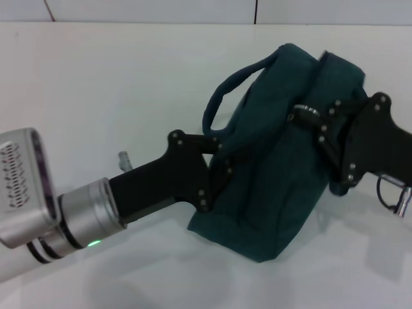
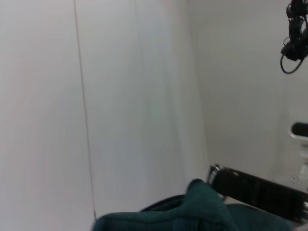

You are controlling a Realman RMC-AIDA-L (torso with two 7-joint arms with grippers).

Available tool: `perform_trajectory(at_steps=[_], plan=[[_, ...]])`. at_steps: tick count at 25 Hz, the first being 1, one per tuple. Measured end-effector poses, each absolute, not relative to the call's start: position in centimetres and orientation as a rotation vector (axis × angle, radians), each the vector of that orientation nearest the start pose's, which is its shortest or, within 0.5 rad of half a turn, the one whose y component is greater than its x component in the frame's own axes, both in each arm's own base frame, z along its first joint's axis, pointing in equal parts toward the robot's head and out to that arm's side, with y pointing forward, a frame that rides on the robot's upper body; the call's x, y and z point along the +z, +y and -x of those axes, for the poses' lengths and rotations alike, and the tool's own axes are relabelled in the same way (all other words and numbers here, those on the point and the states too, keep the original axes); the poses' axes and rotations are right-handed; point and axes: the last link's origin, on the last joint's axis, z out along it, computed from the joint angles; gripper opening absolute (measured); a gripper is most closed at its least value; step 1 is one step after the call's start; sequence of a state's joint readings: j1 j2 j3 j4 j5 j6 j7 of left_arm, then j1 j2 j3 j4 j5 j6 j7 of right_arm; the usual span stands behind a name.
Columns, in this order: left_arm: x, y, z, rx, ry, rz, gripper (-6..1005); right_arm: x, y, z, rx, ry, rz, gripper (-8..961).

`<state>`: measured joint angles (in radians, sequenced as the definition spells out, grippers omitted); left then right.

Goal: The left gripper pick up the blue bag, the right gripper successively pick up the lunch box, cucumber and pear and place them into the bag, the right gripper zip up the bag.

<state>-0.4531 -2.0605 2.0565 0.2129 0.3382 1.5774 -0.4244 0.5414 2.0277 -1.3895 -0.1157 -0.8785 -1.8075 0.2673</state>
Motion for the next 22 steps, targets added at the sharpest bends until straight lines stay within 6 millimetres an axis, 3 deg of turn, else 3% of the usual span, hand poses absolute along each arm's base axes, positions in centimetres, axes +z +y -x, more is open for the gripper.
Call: perform_trajectory(at_steps=[22], plan=[[-7.9, 26.3, 24.5, -1.094, -0.048, 2.512, 43, -0.6, 28.1, -24.8, 1.2, -0.208, 2.079, 15]])
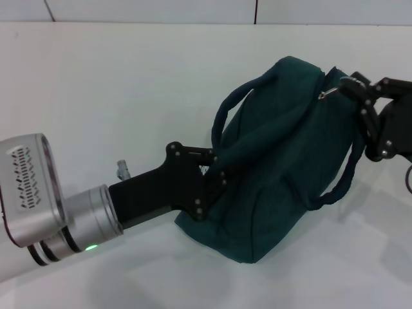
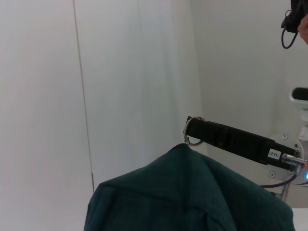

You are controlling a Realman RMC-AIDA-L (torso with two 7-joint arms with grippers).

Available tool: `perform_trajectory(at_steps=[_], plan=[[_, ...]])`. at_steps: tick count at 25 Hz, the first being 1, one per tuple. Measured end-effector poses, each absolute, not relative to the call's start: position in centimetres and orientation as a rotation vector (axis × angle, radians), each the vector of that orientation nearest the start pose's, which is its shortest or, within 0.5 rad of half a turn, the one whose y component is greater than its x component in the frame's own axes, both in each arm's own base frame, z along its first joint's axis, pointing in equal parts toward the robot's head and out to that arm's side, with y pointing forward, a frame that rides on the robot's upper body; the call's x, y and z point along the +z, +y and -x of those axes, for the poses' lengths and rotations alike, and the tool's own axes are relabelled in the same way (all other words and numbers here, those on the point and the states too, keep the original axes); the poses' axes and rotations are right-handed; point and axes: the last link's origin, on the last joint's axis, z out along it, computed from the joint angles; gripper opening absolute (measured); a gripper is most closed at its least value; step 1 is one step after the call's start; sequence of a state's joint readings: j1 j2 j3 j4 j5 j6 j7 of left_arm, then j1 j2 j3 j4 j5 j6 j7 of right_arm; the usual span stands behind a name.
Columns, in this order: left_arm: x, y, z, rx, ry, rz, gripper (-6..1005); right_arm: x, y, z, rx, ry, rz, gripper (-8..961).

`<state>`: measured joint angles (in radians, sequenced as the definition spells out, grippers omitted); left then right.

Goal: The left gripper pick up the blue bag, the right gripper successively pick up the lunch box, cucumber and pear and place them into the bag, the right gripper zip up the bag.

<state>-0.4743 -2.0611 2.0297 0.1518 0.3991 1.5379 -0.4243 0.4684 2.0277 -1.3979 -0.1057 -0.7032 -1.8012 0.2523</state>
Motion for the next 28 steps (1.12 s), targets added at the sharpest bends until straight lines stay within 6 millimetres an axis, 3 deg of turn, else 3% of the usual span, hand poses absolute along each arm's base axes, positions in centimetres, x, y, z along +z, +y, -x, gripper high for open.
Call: perform_trajectory(at_steps=[16, 24, 28], plan=[[-6.7, 26.7, 25.4, -1.09, -0.13, 2.48, 44, 0.2, 27.8, -27.1, 1.103, -0.094, 1.993, 15], [-6.1, 27.1, 25.7, -1.104, -0.19, 2.471, 44, 0.7, 28.1, -27.5, 1.085, -0.066, 1.947, 16], [-6.6, 27.1, 25.3, -1.119, -0.191, 2.45, 44, 0.4, 28.0, -26.8, 1.126, -0.087, 1.974, 17]])
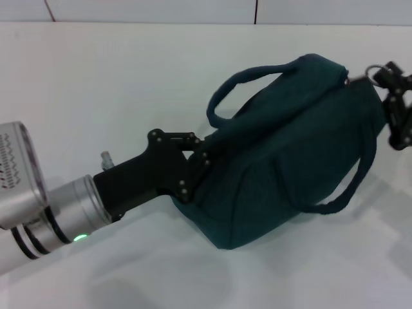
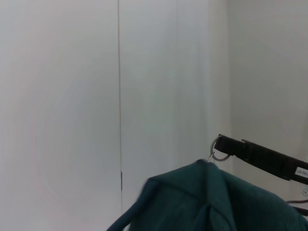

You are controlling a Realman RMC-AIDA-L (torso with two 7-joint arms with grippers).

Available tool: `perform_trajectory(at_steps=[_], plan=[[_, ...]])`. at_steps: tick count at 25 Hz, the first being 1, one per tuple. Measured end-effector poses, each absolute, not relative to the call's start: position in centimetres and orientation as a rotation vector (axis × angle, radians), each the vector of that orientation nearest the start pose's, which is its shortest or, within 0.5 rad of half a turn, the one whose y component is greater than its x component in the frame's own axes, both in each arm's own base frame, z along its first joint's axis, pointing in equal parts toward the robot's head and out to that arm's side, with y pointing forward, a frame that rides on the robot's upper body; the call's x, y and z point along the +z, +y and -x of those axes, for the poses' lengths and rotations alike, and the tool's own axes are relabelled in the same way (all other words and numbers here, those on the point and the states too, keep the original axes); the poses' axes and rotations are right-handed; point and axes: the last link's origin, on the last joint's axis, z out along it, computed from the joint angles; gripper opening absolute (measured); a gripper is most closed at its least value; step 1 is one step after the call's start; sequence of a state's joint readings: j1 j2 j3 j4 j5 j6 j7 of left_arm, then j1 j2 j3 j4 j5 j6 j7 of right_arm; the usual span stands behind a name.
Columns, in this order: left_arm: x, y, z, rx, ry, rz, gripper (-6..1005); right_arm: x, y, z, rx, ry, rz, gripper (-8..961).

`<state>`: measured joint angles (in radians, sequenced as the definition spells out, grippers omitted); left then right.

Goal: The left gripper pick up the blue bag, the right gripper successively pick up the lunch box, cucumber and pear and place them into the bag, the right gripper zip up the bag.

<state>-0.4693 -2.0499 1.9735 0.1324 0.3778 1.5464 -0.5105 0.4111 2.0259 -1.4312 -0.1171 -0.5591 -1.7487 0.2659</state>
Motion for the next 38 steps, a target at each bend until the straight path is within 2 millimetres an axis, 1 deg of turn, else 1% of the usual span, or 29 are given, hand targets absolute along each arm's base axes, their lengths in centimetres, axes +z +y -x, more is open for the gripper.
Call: perform_trajectory(at_steps=[5, 8, 10, 14, 18, 23, 28, 30, 32, 34, 38], plan=[[-7.3, 27.1, 24.5, -1.121, -0.157, 2.468, 44, -0.6, 28.3, -25.0, 1.206, -0.131, 2.078, 16], [-7.8, 26.9, 24.2, -1.112, -0.115, 2.496, 44, -0.7, 28.6, -24.5, 1.223, -0.134, 2.088, 14], [-8.0, 26.7, 24.2, -1.104, -0.083, 2.501, 44, -0.4, 29.1, -24.0, 1.264, -0.108, 2.084, 14], [-8.1, 26.5, 24.3, -1.095, -0.064, 2.492, 44, -0.2, 29.5, -23.8, 1.277, -0.092, 2.068, 14], [-8.0, 26.4, 23.9, -1.122, -0.049, 2.478, 44, -0.2, 29.5, -23.8, 1.274, -0.092, 2.066, 14], [-7.9, 26.3, 24.0, -1.139, -0.076, 2.444, 43, -0.2, 29.5, -23.8, 1.273, -0.094, 2.068, 14], [-7.2, 25.8, 24.0, -1.205, -0.142, 2.351, 111, -0.2, 29.5, -23.8, 1.272, -0.095, 2.07, 14], [-6.7, 26.1, 23.6, -1.278, -0.232, 2.316, 138, -0.3, 29.4, -23.8, 1.272, -0.095, 2.072, 14], [-6.4, 26.5, 23.2, -1.333, -0.3, 2.317, 166, -0.4, 29.4, -23.8, 1.27, -0.094, 2.08, 14], [-6.3, 26.9, 22.7, -1.364, -0.326, 2.332, 193, -0.5, 29.3, -23.8, 1.27, -0.095, 2.091, 14], [-6.3, 28.4, 21.0, -1.428, -0.384, 2.386, 371, -0.8, 29.2, -23.6, 1.272, -0.101, 2.11, 14]])
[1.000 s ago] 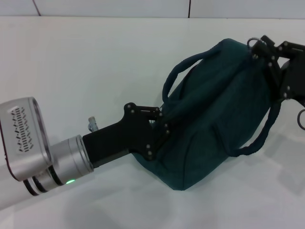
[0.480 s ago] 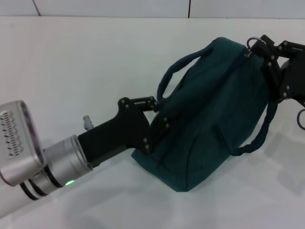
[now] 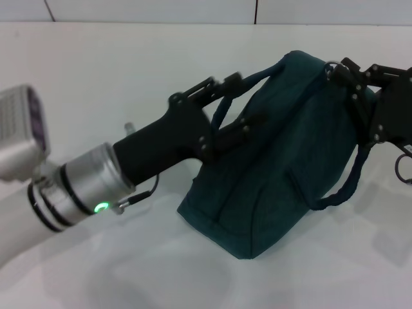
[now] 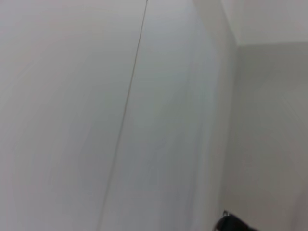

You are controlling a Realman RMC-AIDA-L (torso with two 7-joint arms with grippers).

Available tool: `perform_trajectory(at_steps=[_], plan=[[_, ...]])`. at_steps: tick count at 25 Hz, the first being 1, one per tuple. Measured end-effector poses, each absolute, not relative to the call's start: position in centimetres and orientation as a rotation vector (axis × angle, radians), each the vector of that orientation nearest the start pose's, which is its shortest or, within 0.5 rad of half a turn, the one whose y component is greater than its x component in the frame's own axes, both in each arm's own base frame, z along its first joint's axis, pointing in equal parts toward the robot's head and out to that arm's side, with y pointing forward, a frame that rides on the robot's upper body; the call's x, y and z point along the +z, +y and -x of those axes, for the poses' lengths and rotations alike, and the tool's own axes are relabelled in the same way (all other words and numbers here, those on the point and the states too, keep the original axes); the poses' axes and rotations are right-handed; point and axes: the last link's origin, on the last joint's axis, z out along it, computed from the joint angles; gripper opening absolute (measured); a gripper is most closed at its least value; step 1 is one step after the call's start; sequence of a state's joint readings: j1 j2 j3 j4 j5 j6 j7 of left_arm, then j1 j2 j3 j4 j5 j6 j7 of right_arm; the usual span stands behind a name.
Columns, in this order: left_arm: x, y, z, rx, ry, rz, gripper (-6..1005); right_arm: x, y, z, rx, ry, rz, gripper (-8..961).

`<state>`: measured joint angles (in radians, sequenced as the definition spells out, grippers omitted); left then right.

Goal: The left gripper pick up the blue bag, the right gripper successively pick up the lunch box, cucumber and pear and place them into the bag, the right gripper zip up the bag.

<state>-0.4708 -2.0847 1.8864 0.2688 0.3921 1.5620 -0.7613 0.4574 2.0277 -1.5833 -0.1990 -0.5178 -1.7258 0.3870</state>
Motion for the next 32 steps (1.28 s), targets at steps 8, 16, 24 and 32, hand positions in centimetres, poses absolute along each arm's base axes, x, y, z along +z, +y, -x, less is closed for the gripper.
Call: perform_trajectory(at_steps=[8, 16, 24, 32], plan=[[-7.7, 30.8, 18.5, -1.381, -0.547, 2.59, 742, -0.8, 29.0, -23.7, 1.272, -0.099, 2.108, 14], [-7.4, 31.3, 18.7, -1.347, -0.591, 2.619, 720, -0.7, 29.0, -24.0, 1.264, -0.092, 2.101, 15], [-7.2, 31.2, 19.4, -1.332, -0.507, 2.55, 577, -0.7, 28.9, -24.1, 1.257, -0.096, 2.097, 15], [-8.3, 30.6, 19.3, -1.265, -0.385, 2.597, 345, -0.6, 28.9, -24.0, 1.259, -0.097, 2.09, 15]])
